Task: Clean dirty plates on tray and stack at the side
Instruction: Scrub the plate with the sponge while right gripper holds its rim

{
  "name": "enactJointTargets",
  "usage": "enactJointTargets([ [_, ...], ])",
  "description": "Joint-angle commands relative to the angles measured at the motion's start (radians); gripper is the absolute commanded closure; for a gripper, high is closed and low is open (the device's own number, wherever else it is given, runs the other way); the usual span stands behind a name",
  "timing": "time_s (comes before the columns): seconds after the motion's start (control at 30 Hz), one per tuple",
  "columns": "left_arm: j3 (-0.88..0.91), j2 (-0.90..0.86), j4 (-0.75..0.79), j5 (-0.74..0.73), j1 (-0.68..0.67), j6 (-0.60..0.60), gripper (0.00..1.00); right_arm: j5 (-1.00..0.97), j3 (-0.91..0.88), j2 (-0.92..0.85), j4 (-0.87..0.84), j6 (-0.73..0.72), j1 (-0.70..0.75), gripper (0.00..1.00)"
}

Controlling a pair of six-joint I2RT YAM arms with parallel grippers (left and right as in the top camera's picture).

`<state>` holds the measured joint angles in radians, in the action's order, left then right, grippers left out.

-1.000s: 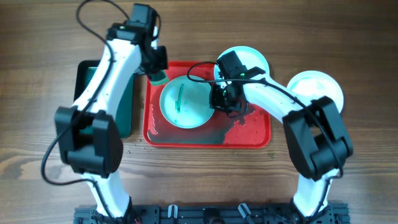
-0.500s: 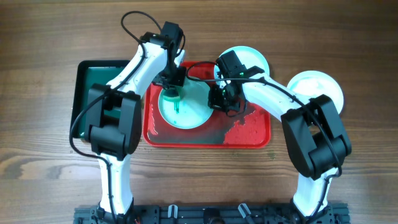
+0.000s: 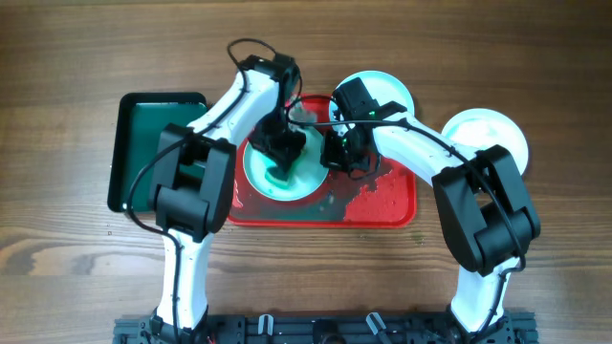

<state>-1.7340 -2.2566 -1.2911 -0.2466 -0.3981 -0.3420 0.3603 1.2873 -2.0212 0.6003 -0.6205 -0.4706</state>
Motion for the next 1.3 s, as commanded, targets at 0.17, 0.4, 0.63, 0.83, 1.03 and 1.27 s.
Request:
enactJointTargets([
  [0.17, 0.016, -0.031, 0.065, 0.205, 0.055, 0.259, 0.96, 0.034, 0.023, -0.015, -0.015, 0.019, 0.000, 0.96],
  [0.4, 0.016, -0.031, 0.230, 0.440, 0.079, 0.621, 0.96, 0.034, 0.023, -0.015, -0.016, 0.022, 0.000, 0.96],
  [0.63, 0.016, -0.031, 0.178, 0.584, 0.076, 0.765, 0.96, 0.034, 0.023, -0.015, -0.019, 0.023, -0.001, 0.96],
  [0.83, 0.016, -0.031, 0.036, 0.299, 0.073, 0.443, 0.96, 0.042, 0.023, -0.015, -0.023, 0.032, -0.001, 0.96],
  [1.03, 0.016, -0.031, -0.014, -0.047, 0.073, 0.124, 0.96, 0.053, 0.023, -0.015, -0.027, 0.042, -0.001, 0.96],
  [1.27, 0.016, -0.031, 0.210, -0.105, 0.073, 0.182, 0.96, 0.053, 0.023, -0.015, -0.029, 0.042, -0.001, 0.96],
])
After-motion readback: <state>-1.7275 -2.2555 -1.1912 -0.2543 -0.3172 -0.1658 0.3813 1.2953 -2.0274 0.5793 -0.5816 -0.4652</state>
